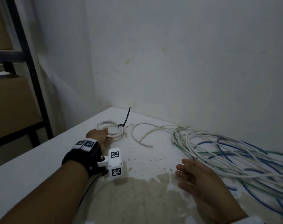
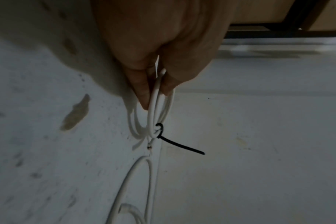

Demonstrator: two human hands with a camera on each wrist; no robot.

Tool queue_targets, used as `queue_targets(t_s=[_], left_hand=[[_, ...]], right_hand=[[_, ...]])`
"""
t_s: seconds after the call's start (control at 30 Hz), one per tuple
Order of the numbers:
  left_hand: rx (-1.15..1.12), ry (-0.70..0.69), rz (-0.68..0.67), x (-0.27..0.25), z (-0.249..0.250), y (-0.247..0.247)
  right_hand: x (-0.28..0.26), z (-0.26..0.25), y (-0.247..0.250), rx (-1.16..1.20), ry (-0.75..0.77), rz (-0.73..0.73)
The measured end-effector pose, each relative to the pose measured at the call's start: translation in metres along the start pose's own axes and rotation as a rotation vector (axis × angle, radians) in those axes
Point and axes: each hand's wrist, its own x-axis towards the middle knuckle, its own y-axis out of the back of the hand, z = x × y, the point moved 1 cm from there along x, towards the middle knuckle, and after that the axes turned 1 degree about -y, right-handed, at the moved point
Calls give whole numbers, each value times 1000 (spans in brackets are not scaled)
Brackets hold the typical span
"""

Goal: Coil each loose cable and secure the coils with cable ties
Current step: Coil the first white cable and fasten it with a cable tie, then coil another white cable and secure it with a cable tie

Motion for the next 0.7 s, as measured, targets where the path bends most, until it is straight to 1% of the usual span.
queue_targets(t_s=[0.07,0.17,0.27,0.33,0.4,0.47,0.6,0.7], left_hand=[[134,-66,15,6,2,-3],[506,-166,61,4,8,-2],[840,-335,-13,-4,13,0],[1051,-381,-26,-5,16,3],[1222,-391,-36,-5,19,4],[1273,-381,-35,-6,21,4],[1281,-374,-37,-9,23,3],[1399,-385,-13,-11,26,5]], right_hand=[[4,0,6,35,-23,10],[10,2,10,97,-60,-2],[13,4,11,117,-69,-29],[13,5,12,128,-74,-48],[13,6,13,133,-77,-59],[12,7,13,142,-74,-69],[10,7,14,150,-78,-70],[10,7,13,144,-85,-73]])
